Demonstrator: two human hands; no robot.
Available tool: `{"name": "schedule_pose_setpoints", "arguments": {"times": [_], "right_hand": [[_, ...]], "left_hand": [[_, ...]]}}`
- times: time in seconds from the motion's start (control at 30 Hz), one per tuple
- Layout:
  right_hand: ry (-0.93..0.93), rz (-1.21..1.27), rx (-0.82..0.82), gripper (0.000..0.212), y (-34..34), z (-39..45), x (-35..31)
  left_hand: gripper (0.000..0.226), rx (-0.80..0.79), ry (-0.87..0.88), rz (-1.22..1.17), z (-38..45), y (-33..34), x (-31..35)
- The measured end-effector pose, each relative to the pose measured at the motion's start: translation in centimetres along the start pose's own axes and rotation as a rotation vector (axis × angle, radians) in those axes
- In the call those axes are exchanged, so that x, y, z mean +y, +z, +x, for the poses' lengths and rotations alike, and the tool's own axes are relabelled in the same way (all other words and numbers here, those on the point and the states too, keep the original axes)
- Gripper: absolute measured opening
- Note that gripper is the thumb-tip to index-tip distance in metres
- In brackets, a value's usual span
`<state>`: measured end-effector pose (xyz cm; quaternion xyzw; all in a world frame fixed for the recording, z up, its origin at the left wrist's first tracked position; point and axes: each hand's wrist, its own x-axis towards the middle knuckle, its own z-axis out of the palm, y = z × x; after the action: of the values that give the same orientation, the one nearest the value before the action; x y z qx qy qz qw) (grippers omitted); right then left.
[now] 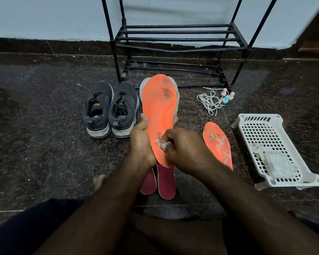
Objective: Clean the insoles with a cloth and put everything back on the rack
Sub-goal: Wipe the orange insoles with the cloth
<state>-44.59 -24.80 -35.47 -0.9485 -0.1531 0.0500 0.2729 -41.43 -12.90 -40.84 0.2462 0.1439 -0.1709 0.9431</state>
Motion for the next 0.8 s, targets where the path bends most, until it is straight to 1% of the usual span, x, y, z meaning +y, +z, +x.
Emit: {"name": "schedule_pose_setpoints", "arguments": {"times": [0.1,0.17,0.23,0.27,0.3,0.37,0.43,0.47,0.53,0.6,0.63,0.7,0.77,0.8], "right_hand": [[0.006,0.097,-0.034,0.005,-0.1,-0.6,-0.5],[0.013,0.194,-0.006,0.008,-0.6,-0.5,-0.4],[-0.002,0.156,0.082,0.010,-0.9,-0.1,0.2],[-0.002,0.106,0.095,0.011,-0.9,0.0,0.3],[0.005,0.075,0.080,0.012,-0.8,-0.1,0.3],[0.039,0.106,-0.003,0.013,0.1,-0.6,-0.1],[0.060,0.225,-0.076,0.013,0.8,-1.0,-0.5],[0.069,0.306,-0.083,0.014,0.9,-1.1,-0.6],[0.080,0.371,-0.017,0.017,0.6,-0.6,-0.2],[0.066,0.274,0.065,0.017,0.3,-0.3,0.2],[0.055,0.218,0.075,0.015,0.3,-0.4,0.1],[0.054,0.198,0.021,0.014,0.9,-0.9,-0.4],[0.056,0.337,-0.077,0.015,1.4,-1.1,-0.6],[0.051,0.428,-0.098,0.018,1.3,-1.1,-0.6]], "left_hand": [[0.076,-0.015,0.030,0.010,0.0,0.2,0.4],[0.082,-0.032,0.024,0.005,-0.2,0.2,0.6],[0.084,-0.042,0.003,-0.023,-0.3,0.2,0.9],[0.083,-0.045,-0.004,-0.042,-0.3,0.2,1.0],[0.081,-0.055,-0.001,-0.061,-0.3,0.1,1.0],[0.075,-0.073,0.047,-0.091,-0.2,0.1,1.1],[0.071,-0.074,0.087,-0.112,-0.1,0.1,1.3],[0.072,-0.076,0.078,-0.125,-0.1,0.0,1.5],[0.073,-0.082,0.054,-0.122,-0.1,-0.2,1.6],[0.071,-0.092,0.066,-0.124,-0.2,-0.2,1.5],[0.069,-0.088,0.086,-0.145,-0.2,0.0,1.4],[0.068,-0.082,0.126,-0.176,0.0,0.0,1.5],[0.070,-0.067,0.134,-0.175,0.1,-0.1,1.8],[0.073,-0.053,0.121,-0.162,0.1,-0.2,2.0]]}}
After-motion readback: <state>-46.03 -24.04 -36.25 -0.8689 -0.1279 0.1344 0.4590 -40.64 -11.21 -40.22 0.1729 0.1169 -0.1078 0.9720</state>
